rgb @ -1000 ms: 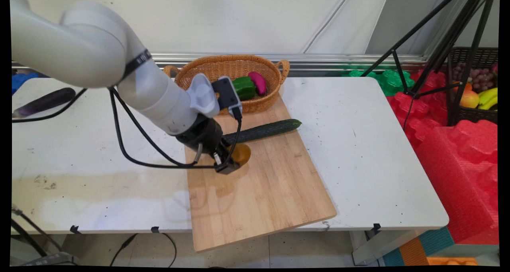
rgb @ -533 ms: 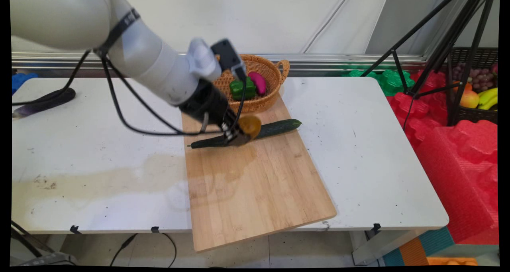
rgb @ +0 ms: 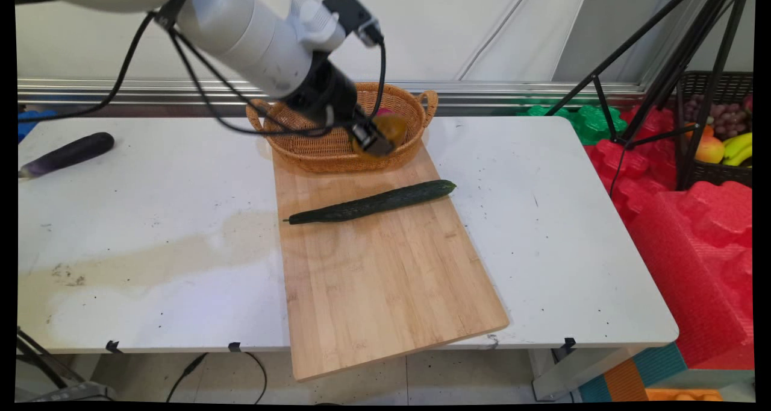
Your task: Place the picked object in the vegetable basket
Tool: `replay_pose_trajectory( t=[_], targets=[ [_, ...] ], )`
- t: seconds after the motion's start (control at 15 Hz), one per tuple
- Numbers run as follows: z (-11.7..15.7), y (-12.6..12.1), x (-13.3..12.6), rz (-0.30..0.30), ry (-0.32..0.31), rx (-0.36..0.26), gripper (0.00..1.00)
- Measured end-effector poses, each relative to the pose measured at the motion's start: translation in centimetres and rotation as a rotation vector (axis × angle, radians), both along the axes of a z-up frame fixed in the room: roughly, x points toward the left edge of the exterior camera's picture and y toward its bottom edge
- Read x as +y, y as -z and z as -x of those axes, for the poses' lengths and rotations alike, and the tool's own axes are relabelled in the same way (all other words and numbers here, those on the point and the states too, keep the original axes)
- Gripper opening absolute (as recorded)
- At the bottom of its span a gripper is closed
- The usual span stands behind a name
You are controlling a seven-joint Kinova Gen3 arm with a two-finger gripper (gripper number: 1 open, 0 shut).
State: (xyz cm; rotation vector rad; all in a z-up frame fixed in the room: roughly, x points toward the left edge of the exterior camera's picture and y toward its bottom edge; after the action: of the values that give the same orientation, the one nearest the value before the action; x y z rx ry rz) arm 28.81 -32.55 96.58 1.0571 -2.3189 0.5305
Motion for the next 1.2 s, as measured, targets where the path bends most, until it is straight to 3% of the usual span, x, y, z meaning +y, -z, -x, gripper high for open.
replay_pose_trajectory(
  t=[0.53, 1.2],
  targets=[
    [-1.4, -1.0, -5.8, 0.079, -0.098, 0.004, 0.0],
    [-4.0, 1.9, -14.2, 0.105, -0.22, -0.056, 0.0]
  ],
)
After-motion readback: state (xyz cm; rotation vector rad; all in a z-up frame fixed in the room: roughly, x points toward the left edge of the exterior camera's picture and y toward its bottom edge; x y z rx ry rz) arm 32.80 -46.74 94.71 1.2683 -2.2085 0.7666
